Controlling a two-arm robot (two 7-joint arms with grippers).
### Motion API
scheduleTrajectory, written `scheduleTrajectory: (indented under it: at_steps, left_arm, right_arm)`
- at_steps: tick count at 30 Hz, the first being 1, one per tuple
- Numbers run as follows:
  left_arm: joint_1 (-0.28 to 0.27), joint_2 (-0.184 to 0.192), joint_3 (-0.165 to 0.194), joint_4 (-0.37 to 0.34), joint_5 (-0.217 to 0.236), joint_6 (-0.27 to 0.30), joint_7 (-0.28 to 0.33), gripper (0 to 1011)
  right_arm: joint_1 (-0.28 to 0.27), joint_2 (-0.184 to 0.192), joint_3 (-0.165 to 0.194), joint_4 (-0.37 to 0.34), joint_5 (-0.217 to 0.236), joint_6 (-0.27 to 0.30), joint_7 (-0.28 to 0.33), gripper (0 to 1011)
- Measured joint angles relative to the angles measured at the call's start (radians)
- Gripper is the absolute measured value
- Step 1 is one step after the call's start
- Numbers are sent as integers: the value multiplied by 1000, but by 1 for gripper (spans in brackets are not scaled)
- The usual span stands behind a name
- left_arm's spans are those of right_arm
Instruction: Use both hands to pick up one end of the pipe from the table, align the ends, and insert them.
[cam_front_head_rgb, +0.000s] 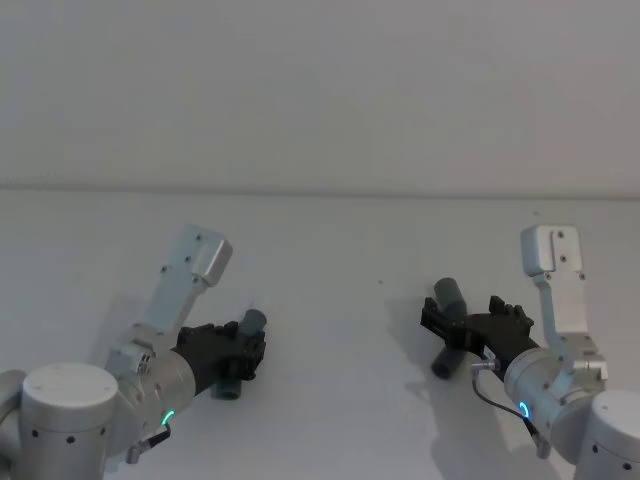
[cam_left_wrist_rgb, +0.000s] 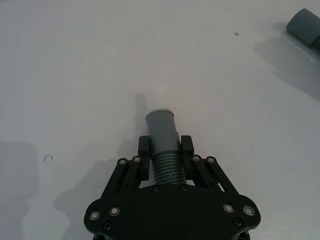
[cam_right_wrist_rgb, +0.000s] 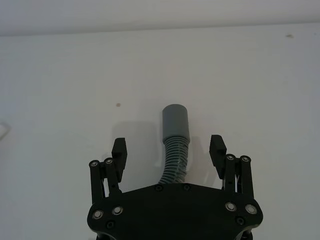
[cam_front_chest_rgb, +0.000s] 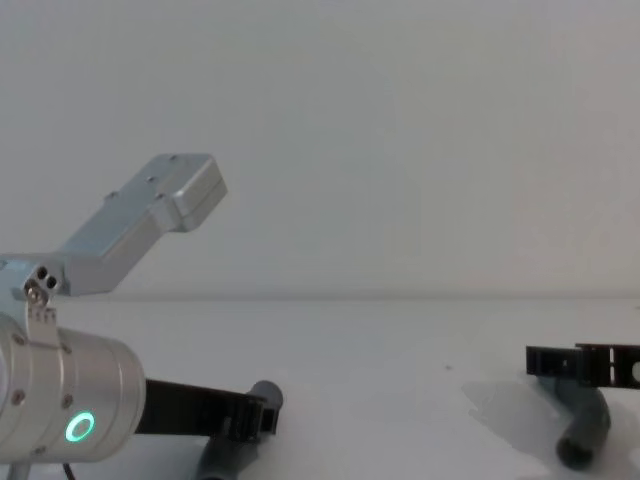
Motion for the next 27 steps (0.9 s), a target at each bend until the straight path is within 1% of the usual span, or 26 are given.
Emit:
scheduleTrajectory:
  at_steps: [12,27]
  left_arm:
    - [0,0,0,0,0,0,0,351]
    - [0,0,0,0,0,0,0,351]
  right_arm:
    - [7,-4,2,35,-20,1,-2,1002]
    - [11,-4,4,62,-39,0,4,1002]
